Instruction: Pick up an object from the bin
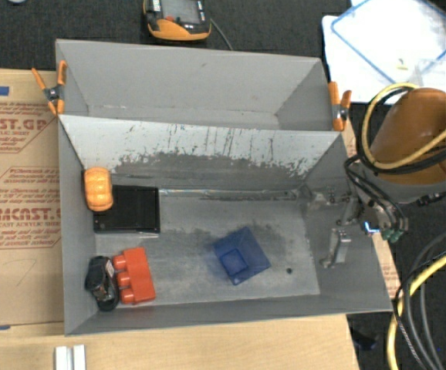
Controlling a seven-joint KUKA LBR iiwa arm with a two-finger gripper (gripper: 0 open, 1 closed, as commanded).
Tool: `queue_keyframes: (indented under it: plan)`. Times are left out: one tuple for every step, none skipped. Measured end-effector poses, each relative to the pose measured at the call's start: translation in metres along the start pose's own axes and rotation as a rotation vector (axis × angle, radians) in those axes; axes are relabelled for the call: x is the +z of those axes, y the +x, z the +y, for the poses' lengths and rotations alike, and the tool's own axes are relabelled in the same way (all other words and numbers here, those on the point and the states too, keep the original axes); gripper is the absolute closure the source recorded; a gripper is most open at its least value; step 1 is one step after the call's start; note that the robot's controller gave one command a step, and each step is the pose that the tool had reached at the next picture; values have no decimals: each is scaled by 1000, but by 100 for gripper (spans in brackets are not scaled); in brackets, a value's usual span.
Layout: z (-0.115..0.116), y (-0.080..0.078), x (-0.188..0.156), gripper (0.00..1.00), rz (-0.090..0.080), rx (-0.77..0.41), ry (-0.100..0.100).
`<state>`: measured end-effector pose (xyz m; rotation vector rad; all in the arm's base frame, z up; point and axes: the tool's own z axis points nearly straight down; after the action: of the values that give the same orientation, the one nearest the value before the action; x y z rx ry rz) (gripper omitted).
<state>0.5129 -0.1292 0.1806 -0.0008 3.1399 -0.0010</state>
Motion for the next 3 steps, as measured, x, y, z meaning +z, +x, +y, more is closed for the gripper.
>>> queue_keyframes:
  plan:
    - [90,-15,109,0,0,-258,-1]
    - [96,-17,58,0,-6,257,1]
    - [140,-6,82,0,8,64,-4]
